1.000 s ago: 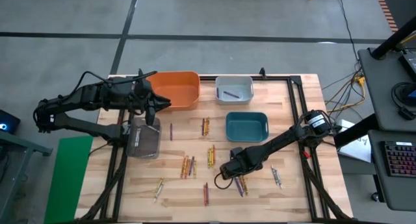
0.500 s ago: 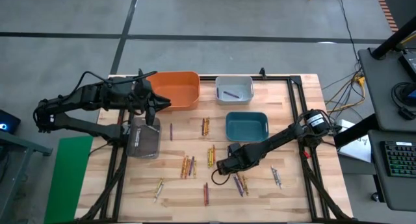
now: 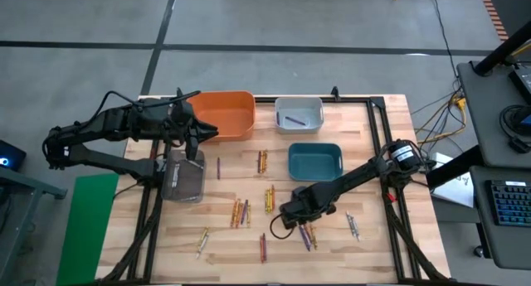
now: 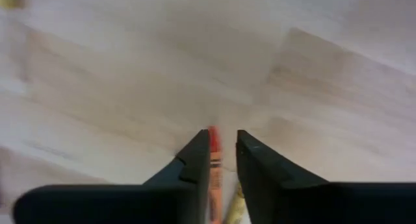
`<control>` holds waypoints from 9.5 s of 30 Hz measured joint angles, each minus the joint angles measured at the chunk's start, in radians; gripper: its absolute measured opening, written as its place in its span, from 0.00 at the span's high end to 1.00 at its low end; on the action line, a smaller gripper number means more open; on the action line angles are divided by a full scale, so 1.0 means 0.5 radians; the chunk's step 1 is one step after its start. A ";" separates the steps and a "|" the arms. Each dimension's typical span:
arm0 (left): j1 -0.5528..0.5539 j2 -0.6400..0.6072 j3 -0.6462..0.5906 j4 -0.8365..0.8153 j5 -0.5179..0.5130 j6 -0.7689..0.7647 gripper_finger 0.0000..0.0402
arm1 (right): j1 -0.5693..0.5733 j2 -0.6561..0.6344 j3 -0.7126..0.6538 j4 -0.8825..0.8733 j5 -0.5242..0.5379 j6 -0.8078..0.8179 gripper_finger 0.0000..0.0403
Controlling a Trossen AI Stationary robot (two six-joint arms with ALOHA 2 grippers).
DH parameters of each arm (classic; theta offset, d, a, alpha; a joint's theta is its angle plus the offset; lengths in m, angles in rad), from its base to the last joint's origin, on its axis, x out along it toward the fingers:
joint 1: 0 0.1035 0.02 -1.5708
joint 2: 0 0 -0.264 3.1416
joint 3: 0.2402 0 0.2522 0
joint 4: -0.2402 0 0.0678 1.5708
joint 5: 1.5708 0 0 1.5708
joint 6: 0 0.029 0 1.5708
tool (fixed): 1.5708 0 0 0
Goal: Sort crayons
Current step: Put the orange crayon into the blue bin, then put the violet crayon into the gray bin
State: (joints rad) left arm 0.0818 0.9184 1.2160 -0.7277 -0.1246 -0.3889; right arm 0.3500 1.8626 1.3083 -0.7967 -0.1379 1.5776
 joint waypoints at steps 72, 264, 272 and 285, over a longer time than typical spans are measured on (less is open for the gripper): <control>0.001 0.000 0.000 0.002 -0.053 0.065 0.84 | 0.033 -0.003 -0.143 0.215 0.283 0.096 0.86; 0.117 1.895 0.302 -1.070 -0.098 -0.933 0.69 | -1.345 -0.993 -0.069 -0.054 0.538 -2.342 0.67; 0.098 1.747 -0.003 -0.856 -0.098 -1.023 0.69 | -1.370 -0.993 -0.068 0.013 0.539 -2.339 0.69; 0.099 1.727 -0.207 -0.682 -0.051 -1.035 0.69 | -1.370 -0.993 -0.065 0.081 0.539 -2.352 0.71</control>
State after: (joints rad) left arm 0.1316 1.7821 1.1125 -1.0688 -0.1501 -0.9065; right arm -0.3347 1.3663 1.2758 -0.7563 0.1318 0.4015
